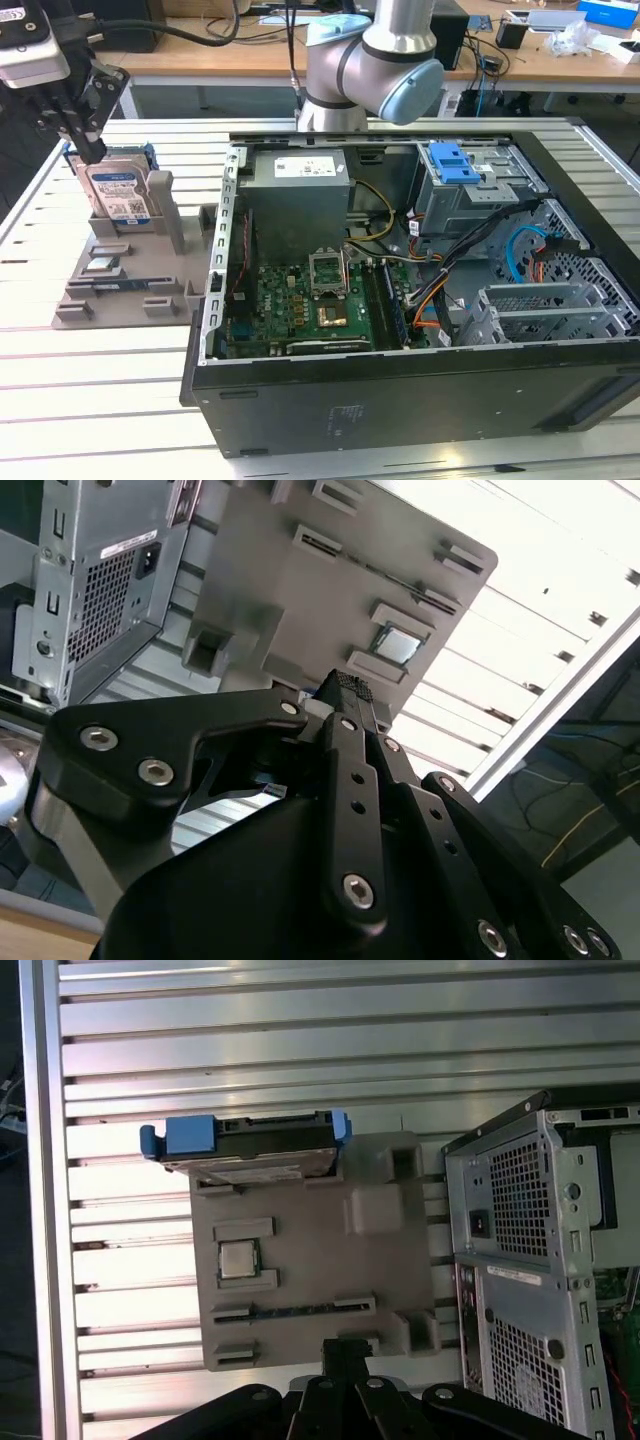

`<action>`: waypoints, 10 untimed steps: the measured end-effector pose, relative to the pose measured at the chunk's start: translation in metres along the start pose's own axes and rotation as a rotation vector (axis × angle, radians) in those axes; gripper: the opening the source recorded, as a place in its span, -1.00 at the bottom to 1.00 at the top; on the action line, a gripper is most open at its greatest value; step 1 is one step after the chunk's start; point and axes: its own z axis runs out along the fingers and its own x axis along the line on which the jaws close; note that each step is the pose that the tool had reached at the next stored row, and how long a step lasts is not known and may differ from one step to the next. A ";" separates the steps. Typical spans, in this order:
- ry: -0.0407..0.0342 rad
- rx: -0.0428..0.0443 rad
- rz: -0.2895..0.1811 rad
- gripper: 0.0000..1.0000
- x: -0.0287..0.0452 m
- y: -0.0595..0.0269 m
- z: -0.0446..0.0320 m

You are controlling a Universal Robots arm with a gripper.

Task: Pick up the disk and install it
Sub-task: 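Reach for the disk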

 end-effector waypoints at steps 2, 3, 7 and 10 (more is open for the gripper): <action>0.0000 0.0001 0.000 -0.79 0.0029 -0.0002 -0.0001; 0.0001 0.0001 0.000 -0.79 0.0052 -0.0004 -0.0002; 0.0000 0.0000 0.000 -0.79 0.0151 -0.0011 -0.0004; 0.0000 0.0000 0.000 -0.79 0.0199 -0.0015 -0.0005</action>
